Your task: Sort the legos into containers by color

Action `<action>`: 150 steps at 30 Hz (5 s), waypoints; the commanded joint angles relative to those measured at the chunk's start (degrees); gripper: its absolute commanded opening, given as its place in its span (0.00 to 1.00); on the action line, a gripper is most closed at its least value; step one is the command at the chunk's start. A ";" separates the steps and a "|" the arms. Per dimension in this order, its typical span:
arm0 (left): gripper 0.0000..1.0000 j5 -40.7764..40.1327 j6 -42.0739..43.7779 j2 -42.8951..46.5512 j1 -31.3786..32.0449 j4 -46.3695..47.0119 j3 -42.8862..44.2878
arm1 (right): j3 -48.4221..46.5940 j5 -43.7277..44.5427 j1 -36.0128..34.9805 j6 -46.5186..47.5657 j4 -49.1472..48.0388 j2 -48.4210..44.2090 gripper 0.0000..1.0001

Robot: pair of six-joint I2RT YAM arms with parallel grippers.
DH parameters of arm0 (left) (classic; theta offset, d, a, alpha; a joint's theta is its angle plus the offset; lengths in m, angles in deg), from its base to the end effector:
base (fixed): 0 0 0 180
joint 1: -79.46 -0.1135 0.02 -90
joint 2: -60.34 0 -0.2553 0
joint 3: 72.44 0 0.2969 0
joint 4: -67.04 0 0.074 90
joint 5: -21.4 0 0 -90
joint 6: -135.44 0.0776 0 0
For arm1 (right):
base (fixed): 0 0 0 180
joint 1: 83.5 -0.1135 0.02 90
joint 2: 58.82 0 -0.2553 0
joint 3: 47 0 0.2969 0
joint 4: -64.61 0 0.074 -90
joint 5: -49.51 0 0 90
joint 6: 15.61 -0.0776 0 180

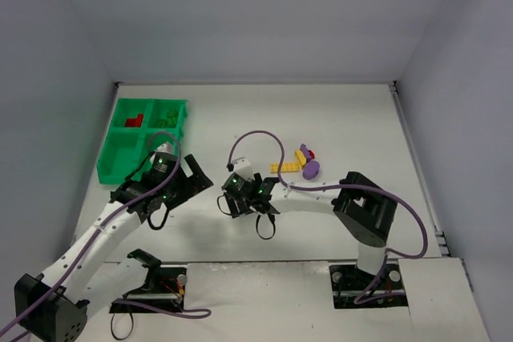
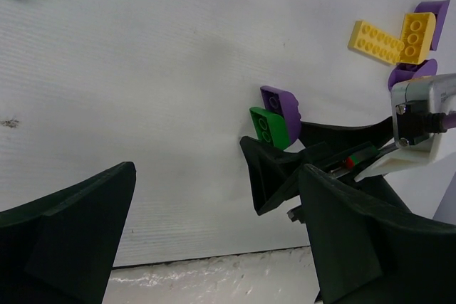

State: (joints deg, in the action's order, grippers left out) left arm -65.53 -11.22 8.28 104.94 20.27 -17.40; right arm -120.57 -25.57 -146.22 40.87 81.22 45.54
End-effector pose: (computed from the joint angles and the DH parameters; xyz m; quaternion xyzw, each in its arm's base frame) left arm 0.2409 -0.1194 0.2254 -0.2370 0.8885 -0.2763 0.2796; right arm 0.2191 0.3812 0.0992 -0.1872 0.9059 0.1874 0.3305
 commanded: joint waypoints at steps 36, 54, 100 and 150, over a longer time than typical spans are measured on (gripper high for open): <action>0.69 8.70 -10.57 -11.76 4.85 13.31 -6.46 | -10.24 -28.80 15.87 11.72 4.81 -5.40 0.43; 0.69 11.78 -7.15 -12.46 5.02 15.78 -7.17 | -15.96 -25.64 13.33 9.43 10.08 7.00 0.42; 0.53 27.77 3.14 -20.81 7.05 45.21 -3.12 | -9.19 -19.57 13.32 10.49 5.07 -10.75 0.00; 0.00 35.96 4.11 -23.97 4.67 56.82 -5.32 | -4.71 -24.50 18.16 12.60 3.57 -15.67 0.00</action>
State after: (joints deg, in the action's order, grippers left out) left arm -30.49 -7.33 -16.61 109.59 73.64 -26.17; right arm -125.60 -50.62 -128.54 53.44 86.27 33.17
